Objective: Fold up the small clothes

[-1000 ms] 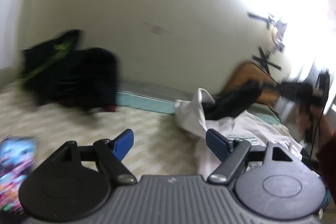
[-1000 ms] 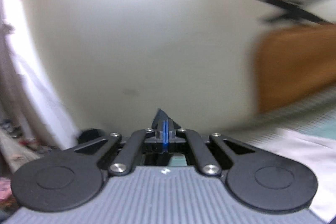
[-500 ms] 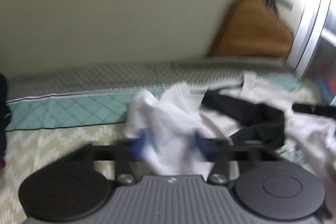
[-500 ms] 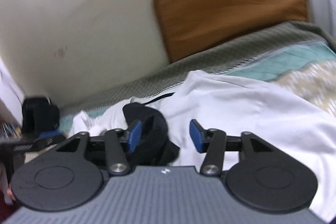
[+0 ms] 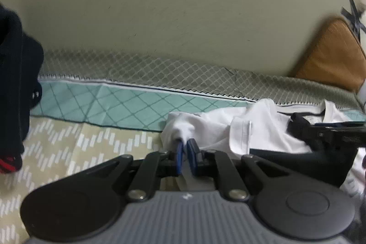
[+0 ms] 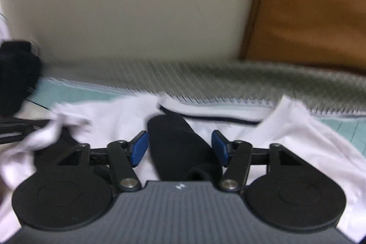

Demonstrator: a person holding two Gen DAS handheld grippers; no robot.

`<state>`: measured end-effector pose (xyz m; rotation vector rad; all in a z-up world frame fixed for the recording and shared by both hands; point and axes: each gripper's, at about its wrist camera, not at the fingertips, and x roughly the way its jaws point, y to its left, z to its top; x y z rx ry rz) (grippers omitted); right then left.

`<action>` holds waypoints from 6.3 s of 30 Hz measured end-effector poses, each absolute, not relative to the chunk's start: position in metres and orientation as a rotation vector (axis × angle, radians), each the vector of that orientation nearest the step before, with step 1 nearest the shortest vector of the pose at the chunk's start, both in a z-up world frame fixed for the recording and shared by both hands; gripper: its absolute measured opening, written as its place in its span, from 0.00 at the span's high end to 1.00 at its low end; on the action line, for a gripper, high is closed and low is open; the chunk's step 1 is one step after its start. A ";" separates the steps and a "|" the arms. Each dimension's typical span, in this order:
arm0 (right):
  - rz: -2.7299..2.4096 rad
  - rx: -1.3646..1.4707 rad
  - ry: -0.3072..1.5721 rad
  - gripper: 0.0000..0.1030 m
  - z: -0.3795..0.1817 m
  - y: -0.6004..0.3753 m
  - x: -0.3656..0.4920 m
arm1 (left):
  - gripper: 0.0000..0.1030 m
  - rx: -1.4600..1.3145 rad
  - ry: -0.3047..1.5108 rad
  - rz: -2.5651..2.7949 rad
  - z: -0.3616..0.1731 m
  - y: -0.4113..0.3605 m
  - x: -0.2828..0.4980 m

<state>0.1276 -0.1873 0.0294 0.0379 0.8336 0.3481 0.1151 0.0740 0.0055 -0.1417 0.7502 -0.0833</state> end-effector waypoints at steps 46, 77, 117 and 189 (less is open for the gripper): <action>-0.482 1.075 0.353 0.48 -0.011 -0.483 -0.161 | 0.48 0.079 0.702 -0.298 0.004 -0.001 0.081; 0.768 -0.489 0.455 0.77 0.023 -0.133 -0.063 | 0.28 -0.335 0.625 -0.307 0.050 0.095 0.083; 0.173 0.037 0.537 0.47 0.095 -0.290 -0.018 | 0.27 -0.394 0.629 -0.190 0.055 0.113 0.082; 0.206 0.268 0.612 0.77 0.028 -0.362 -0.232 | 0.21 -0.051 0.797 -0.238 0.041 0.088 -0.184</action>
